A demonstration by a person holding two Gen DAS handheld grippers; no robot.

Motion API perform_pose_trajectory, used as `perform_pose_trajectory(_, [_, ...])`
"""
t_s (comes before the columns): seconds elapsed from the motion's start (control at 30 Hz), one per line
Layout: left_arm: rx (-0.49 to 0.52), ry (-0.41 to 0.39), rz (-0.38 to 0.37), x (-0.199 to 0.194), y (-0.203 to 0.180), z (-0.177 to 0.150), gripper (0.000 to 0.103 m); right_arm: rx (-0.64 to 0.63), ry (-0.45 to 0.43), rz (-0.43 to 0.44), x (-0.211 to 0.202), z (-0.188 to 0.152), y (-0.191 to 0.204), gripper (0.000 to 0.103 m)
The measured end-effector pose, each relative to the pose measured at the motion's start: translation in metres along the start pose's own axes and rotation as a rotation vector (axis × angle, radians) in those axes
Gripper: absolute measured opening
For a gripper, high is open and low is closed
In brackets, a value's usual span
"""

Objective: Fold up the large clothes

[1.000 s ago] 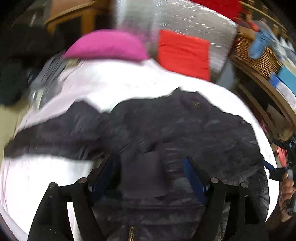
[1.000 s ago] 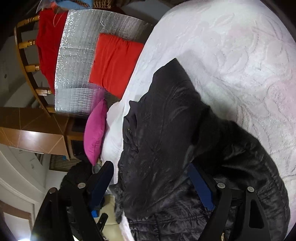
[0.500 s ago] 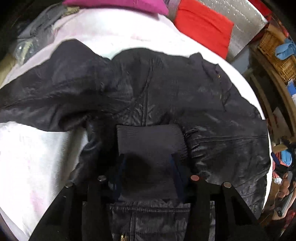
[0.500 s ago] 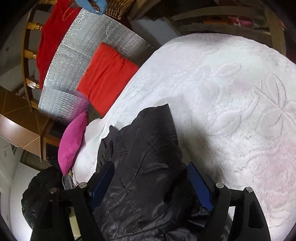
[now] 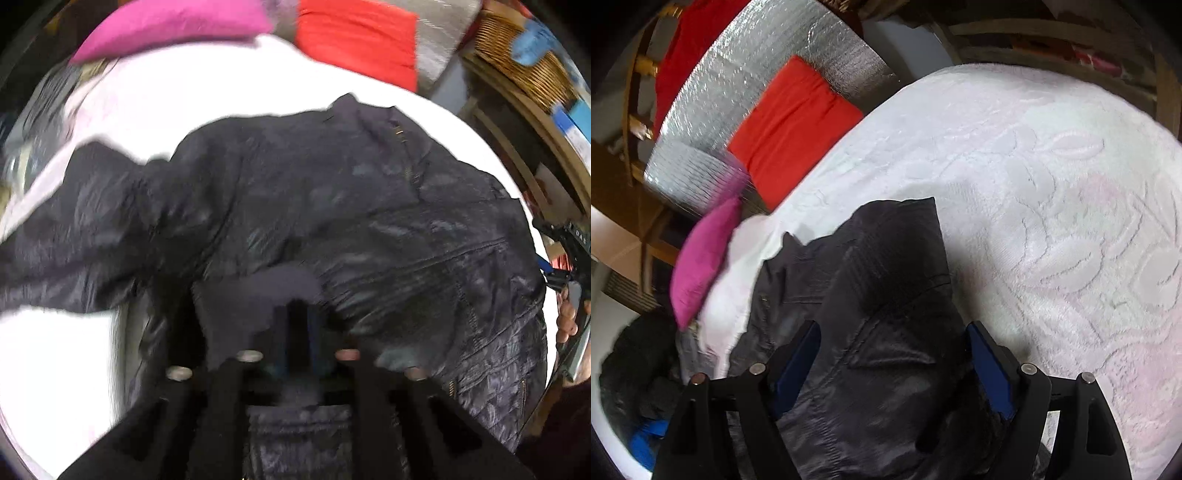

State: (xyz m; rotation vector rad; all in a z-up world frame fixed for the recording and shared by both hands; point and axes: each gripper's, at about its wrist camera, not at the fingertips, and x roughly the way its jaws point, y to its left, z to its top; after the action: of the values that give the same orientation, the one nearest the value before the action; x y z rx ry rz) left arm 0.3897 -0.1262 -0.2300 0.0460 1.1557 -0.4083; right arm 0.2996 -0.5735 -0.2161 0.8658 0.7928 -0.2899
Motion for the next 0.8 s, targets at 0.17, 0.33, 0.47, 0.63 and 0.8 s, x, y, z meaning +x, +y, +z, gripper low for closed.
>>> perform_pose_trajectory(0.17, [-0.095, -0.037, -0.029, -0.005, 0.026, -0.021, 0.063, -0.106, -0.036, -0.108, 0.007, -0.004, 0.011, 0.08])
perform_pose_trajectory(0.33, [-0.097, -0.083, -0.058, -0.003, 0.024, -0.022, 0.011, -0.165, 0.037, -0.175, 0.031, -0.016, 0.014, 0.061])
perform_pose_trajectory(0.47, [-0.063, -0.174, -0.1, -0.012, 0.006, -0.018, 0.007, -0.197, 0.01, -0.218, 0.024, -0.02, 0.021, 0.055])
perform_pose_trajectory(0.63, [0.099, -0.323, 0.043, -0.036, -0.028, 0.004, 0.006, -0.2, 0.008, -0.218, 0.02, -0.022, 0.018, 0.055])
perform_pose_trajectory(0.8, [0.124, -0.471, 0.074, -0.072, -0.027, 0.035, 0.006, -0.215, 0.012, -0.22, 0.019, -0.023, 0.018, 0.055])
